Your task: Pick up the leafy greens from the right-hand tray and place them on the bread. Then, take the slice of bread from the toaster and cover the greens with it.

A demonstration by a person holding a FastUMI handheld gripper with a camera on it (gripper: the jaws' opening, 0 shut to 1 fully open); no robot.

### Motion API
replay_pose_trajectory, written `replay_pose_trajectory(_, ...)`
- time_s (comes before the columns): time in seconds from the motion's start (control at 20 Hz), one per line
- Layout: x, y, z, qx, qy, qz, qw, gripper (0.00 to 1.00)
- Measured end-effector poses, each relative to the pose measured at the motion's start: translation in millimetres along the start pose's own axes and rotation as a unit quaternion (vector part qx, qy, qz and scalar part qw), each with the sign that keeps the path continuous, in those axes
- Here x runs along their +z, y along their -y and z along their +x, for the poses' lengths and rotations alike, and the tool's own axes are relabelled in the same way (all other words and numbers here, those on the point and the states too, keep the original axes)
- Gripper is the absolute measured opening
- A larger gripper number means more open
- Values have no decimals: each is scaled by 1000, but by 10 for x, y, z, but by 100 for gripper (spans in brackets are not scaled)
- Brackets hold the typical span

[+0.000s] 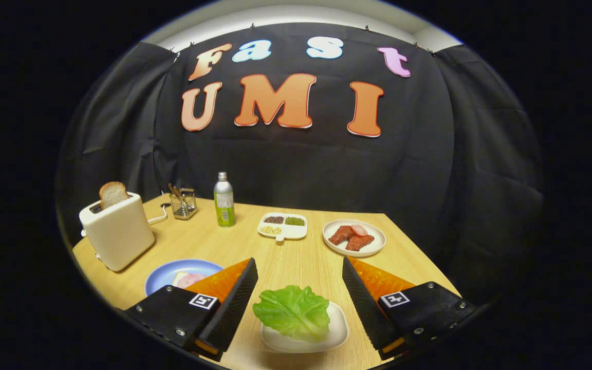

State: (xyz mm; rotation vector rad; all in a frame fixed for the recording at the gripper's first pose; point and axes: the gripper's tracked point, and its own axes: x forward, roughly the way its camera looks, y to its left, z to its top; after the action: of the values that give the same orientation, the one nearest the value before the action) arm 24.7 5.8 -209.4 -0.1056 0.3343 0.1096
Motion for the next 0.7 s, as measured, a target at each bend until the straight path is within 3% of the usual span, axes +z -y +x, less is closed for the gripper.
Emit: replay_pose_trajectory(0.7,-1049,-85,362,36,-137,-36,989,100)
